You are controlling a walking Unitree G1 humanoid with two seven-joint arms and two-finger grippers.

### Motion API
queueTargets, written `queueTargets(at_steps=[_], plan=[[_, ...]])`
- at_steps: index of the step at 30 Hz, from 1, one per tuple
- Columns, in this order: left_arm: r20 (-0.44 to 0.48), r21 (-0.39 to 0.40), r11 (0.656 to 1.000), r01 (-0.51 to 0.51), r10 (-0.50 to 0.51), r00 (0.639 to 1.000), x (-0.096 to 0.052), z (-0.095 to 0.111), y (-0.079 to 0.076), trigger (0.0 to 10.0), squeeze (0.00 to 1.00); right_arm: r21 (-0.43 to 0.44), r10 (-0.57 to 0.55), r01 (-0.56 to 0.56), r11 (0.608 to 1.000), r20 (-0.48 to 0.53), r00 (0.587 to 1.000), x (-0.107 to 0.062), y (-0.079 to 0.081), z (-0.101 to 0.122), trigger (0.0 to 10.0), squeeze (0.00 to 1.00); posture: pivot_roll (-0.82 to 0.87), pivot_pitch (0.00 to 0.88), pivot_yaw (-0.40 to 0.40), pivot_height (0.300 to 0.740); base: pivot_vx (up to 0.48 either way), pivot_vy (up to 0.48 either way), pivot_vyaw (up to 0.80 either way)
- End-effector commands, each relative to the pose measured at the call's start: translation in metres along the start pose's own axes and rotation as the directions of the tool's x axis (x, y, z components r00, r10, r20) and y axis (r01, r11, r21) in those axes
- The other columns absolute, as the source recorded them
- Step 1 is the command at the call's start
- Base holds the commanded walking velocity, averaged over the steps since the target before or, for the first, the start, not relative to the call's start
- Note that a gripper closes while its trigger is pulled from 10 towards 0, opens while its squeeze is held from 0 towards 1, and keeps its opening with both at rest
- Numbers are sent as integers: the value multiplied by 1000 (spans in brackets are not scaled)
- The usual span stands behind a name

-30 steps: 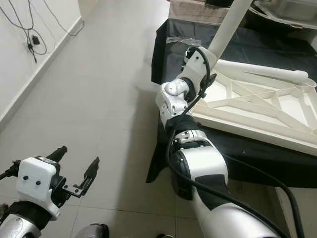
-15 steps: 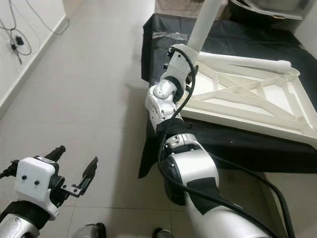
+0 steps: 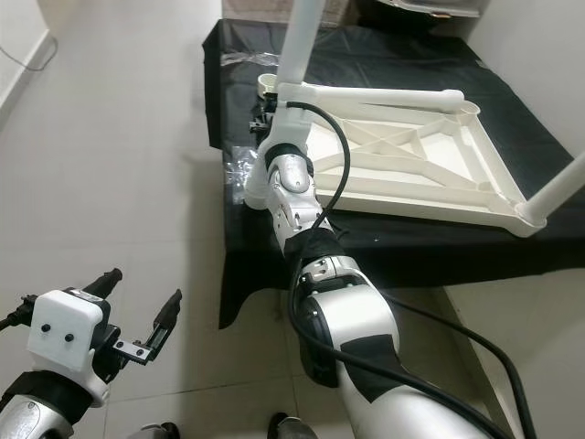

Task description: Building children table

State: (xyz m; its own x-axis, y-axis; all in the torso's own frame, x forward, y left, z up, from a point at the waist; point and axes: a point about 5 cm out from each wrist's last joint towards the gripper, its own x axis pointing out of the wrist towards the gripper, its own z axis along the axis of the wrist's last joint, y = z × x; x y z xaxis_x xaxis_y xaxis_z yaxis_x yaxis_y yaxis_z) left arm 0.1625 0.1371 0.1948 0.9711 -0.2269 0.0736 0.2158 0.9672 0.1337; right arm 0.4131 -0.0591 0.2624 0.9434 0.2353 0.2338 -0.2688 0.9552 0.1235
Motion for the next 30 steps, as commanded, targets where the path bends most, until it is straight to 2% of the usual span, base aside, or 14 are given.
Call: queueTargets(at_steps=[1,3,9,10,11,13,18,20,21,23,24,26,28,30], plan=[[-25,12,1000,-6,6,1000,-1,-5,0,10000,0,51,124,-115,992,-250,960,-17,11,-56,10000,0,153,295,-88,740,0,0,0],[-23,15,1000,-9,9,1000,-1,-5,1,10000,0,26,439,-456,890,-326,837,-21,29,-59,10000,0,153,295,-88,740,0,0,0],[-22,14,1000,-10,10,1000,-1,-4,1,10000,0,38,545,-571,820,-358,758,-24,37,-59,10000,0,153,295,-88,740,0,0,0],[-19,13,1000,-10,11,1000,-1,-4,1,10000,0,43,632,-666,745,-364,684,-27,44,-58,10000,0,151,297,-95,740,0,0,0],[-19,13,1000,-10,11,1000,-1,-4,1,10000,0,43,632,-666,745,-364,684,-27,44,-58,10000,0,151,297,-95,740,0,0,0],[-16,17,1000,-12,12,1000,-1,-3,1,10000,0,79,756,-795,602,-376,535,-33,55,-57,10000,0,156,301,-101,740,0,0,0],[-16,18,1000,-14,15,1000,-1,-3,1,10000,0,172,846,-856,488,-335,415,-39,59,-55,10000,0,158,303,-101,740,0,0,0],[-18,18,1000,-15,15,1000,-1,-3,1,10000,0,277,924,-892,357,-243,295,-45,58,-50,10000,0,158,303,-101,740,0,0,0],[-18,18,1000,-15,15,1000,-1,-3,1,10000,0,277,924,-892,357,-243,295,-45,58,-50,10000,0,158,303,-101,740,0,0,0],[-19,18,1000,-15,15,1000,-1,-4,1,10000,0,305,954,-916,259,-232,192,-51,56,-51,10000,0,159,304,-101,740,0,0,0],[-19,18,1000,-15,15,1000,-1,-4,1,10000,0,305,954,-916,259,-232,192,-51,56,-51,10000,0,159,304,-101,740,0,0,0],[-18,18,1000,-16,17,1000,-2,-4,1,10000,0,281,950,-942,182,-299,95,-57,54,-55,10000,0,165,302,-104,740,0,0,0],[-18,18,1000,-16,17,1000,-2,-4,1,10000,0,281,950,-942,182,-299,95,-57,54,-55,10000,0,165,302,-104,740,0,0,0],[-19,19,1000,-18,19,1000,-2,-4,1,10000,0,275,941,-953,131,-336,32,-59,52,-56,10000,0,169,298,-102,740,0,0,0]])
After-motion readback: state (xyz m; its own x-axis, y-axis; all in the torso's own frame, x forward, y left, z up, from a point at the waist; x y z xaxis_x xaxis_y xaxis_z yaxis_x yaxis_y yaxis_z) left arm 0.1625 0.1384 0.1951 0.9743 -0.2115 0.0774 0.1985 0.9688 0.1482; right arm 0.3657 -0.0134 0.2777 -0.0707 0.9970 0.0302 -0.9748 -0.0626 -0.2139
